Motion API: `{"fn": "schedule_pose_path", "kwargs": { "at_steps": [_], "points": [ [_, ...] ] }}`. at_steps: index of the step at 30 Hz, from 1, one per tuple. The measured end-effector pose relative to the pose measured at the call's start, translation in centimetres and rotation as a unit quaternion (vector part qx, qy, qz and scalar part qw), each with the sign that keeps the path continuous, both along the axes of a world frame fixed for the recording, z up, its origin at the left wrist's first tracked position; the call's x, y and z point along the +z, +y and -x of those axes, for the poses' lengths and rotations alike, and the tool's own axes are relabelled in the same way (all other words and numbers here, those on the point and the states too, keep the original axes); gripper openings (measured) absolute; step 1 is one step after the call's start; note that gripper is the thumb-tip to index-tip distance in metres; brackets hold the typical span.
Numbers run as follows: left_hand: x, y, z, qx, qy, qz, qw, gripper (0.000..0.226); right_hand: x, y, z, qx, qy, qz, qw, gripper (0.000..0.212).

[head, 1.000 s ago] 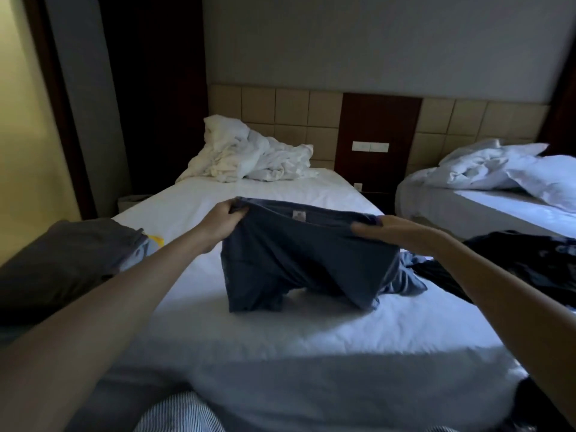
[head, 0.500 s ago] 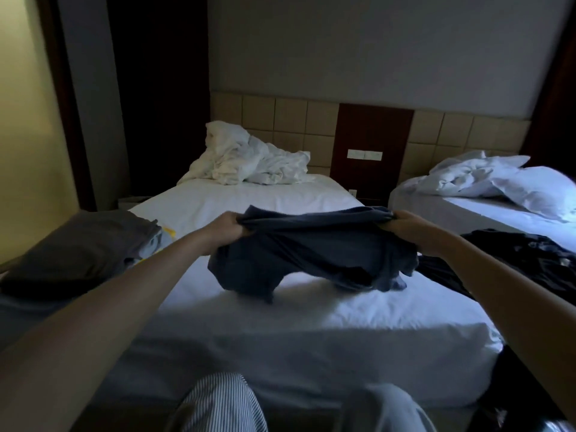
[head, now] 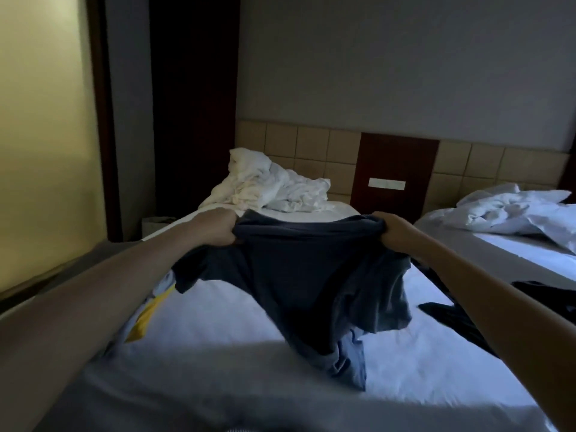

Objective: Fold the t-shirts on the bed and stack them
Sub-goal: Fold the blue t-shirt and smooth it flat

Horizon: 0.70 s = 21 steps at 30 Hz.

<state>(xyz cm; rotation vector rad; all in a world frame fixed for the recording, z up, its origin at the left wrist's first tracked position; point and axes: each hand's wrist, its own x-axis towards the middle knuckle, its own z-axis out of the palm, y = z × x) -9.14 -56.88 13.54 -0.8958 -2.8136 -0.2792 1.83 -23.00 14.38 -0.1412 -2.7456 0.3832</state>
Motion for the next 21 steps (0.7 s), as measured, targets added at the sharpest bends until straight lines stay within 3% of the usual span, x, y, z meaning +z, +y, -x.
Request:
{"fn": "schedule_pose_path", "kwargs": {
  "at_steps": [2, 5, 6, 7, 8, 9, 10, 11, 12, 13, 14, 16, 18, 19, 21],
  "points": [
    [0.2, 0.0, 1.9, 0.002, -0.044, -0.147, 0.988, 0.008, 0.3, 0.1, 1.6, 0.002, 0.01, 0.031, 0.999, 0.038],
    [1.2, 0.5, 3.4, -0.006, -0.176, -0.368, 0.913, 0.017, 1.6, -0.2, 2.7, 0.058, 0.023, 0.087, 0.994, 0.043],
    [1.6, 0.7, 3.7, -0.013, -0.194, -0.413, 0.89, 0.018, 2.3, -0.3, 2.6, 0.062, -0.001, 0.069, 0.996, 0.049],
    [2.1, 0.9, 3.8, -0.028, -0.197, -0.43, 0.881, 0.016, 3.1, -0.4, 2.5, 0.03, -0.041, -0.015, 0.999, 0.059],
    [2.6, 0.9, 3.9, -0.05, -0.187, -0.41, 0.891, 0.012, 3.9, -0.4, 2.4, -0.028, -0.079, -0.151, 0.985, 0.069],
    [3.2, 0.7, 3.9, -0.067, -0.167, -0.339, 0.923, 0.01, 4.5, -0.3, 2.4, -0.085, -0.096, -0.285, 0.95, 0.072],
    [3.6, 0.6, 4.1, -0.067, -0.136, -0.216, 0.965, 0.016, 4.6, 0.1, 2.9, -0.117, -0.085, -0.366, 0.919, 0.065],
    [3.8, 0.7, 4.1, -0.038, -0.088, -0.071, 0.993, 0.027, 4.6, 0.2, 3.4, -0.131, -0.058, -0.393, 0.908, 0.051],
    [3.7, 0.9, 4.3, 0.011, -0.025, 0.052, 0.998, 0.037, 4.3, 0.1, 3.8, -0.136, -0.028, -0.385, 0.913, 0.038],
    [3.5, 1.2, 4.7, 0.056, 0.033, 0.117, 0.991, 0.041, 4.0, 0.0, 4.2, -0.138, -0.007, -0.358, 0.923, 0.031],
    [3.4, 1.6, 4.9, 0.083, 0.072, 0.121, 0.986, 0.037, 3.7, -0.1, 4.5, -0.138, 0.005, -0.312, 0.94, 0.029],
    [3.5, 2.1, 5.1, 0.101, 0.079, 0.024, 0.991, 0.016, 3.3, 0.0, 5.2, -0.136, 0.011, -0.182, 0.974, 0.03],
    [4.2, 2.5, 5.3, 0.083, 0.037, -0.12, 0.989, 0.017, 3.8, 0.5, 5.5, -0.099, 0.011, 0.006, 0.995, 0.035],
    [4.6, 2.7, 5.4, 0.066, 0.03, -0.183, 0.98, 0.021, 4.2, 0.7, 5.5, -0.06, 0.018, 0.109, 0.992, 0.033],
    [5.3, 3.0, 5.4, 0.045, 0.042, -0.289, 0.955, 0.023, 5.0, 0.7, 5.0, 0.025, 0.036, 0.334, 0.942, 0.025]
  ]
}}
